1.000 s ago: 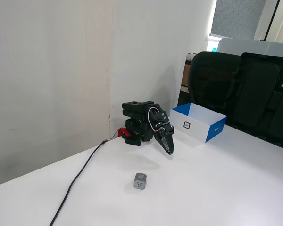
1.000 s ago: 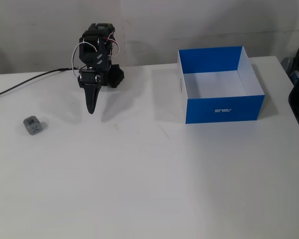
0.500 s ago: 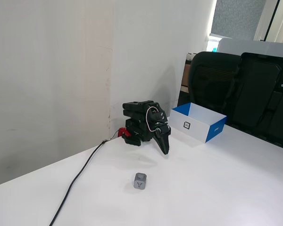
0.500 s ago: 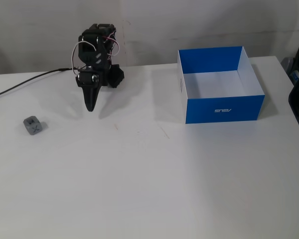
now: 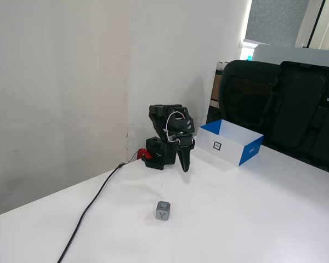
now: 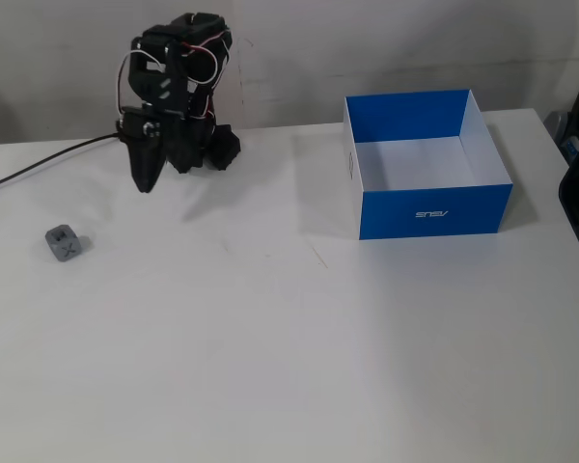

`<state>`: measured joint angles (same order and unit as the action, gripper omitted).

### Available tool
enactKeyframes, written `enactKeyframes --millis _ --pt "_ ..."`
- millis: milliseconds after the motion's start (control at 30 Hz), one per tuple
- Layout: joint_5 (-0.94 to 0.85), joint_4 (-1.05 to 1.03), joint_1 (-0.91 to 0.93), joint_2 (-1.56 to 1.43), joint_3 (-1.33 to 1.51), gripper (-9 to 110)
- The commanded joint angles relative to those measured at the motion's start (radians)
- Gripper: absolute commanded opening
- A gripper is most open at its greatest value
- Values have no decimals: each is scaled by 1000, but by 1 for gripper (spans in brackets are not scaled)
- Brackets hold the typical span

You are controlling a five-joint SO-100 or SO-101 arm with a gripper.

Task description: Grasp the gray block and put it in the box.

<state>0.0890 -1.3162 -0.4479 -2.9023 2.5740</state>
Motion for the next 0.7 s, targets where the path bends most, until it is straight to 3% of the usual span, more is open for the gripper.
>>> enactKeyframes --millis 0,667 --pt "11 37 -61 48 -107 0" --pt "9 218 -308 692 -430 0"
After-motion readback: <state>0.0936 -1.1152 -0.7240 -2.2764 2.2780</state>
